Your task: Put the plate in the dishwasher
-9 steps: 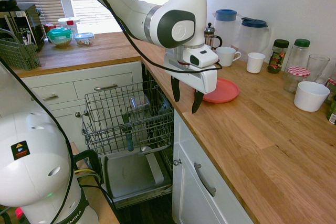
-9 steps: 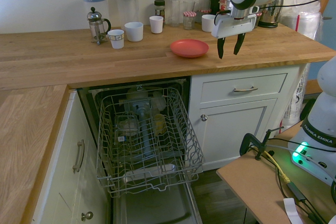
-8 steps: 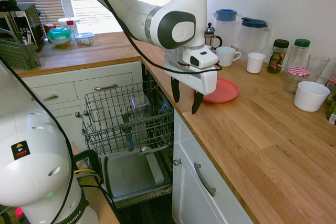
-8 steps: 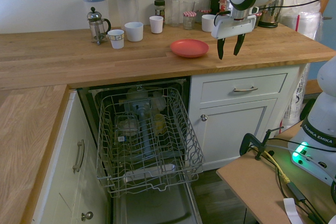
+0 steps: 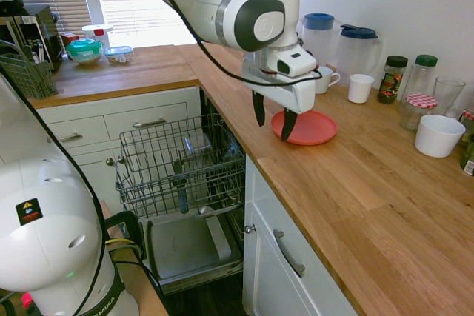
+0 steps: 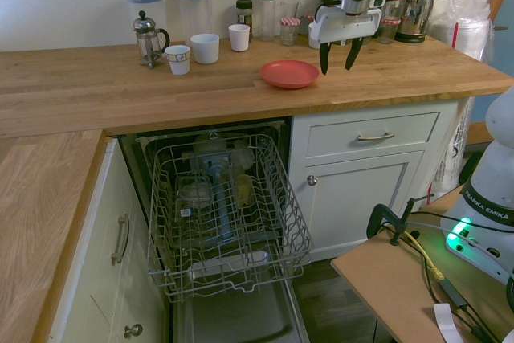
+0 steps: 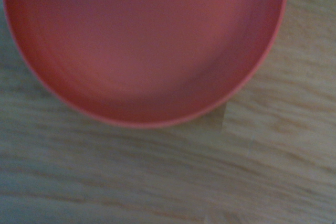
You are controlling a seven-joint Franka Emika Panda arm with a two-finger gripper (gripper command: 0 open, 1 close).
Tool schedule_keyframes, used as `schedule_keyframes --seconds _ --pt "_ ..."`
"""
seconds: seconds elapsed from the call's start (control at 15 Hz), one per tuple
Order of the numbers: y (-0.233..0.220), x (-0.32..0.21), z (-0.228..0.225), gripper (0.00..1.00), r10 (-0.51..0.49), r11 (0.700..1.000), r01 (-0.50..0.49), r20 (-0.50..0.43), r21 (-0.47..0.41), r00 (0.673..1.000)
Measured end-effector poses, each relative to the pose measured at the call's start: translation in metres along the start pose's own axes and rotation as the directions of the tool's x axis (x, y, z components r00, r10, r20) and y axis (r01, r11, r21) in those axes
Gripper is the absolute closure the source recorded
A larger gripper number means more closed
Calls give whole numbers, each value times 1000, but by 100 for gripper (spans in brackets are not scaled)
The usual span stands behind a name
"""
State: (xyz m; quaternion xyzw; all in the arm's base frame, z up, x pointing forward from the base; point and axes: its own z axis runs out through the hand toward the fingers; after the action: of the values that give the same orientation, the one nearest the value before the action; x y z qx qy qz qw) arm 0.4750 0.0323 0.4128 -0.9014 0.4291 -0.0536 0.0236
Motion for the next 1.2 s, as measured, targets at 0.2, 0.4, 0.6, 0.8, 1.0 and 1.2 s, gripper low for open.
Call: schedule_keyframes --seconds 0.2,0.4,0.6,0.8,1.0,1.2 --pt "-30 26 -1 0 69 998 -69 2 14 998" --pt "-54 56 6 0 154 988 -154 6 -1 988" --pt "-68 84 21 0 214 977 -213 20 -25 977" --pt "-71 106 45 0 254 966 -252 32 -61 967" --pt "-73 113 63 0 264 962 -260 44 -87 963" --pt "-74 117 79 100 270 959 -263 56 -105 961"
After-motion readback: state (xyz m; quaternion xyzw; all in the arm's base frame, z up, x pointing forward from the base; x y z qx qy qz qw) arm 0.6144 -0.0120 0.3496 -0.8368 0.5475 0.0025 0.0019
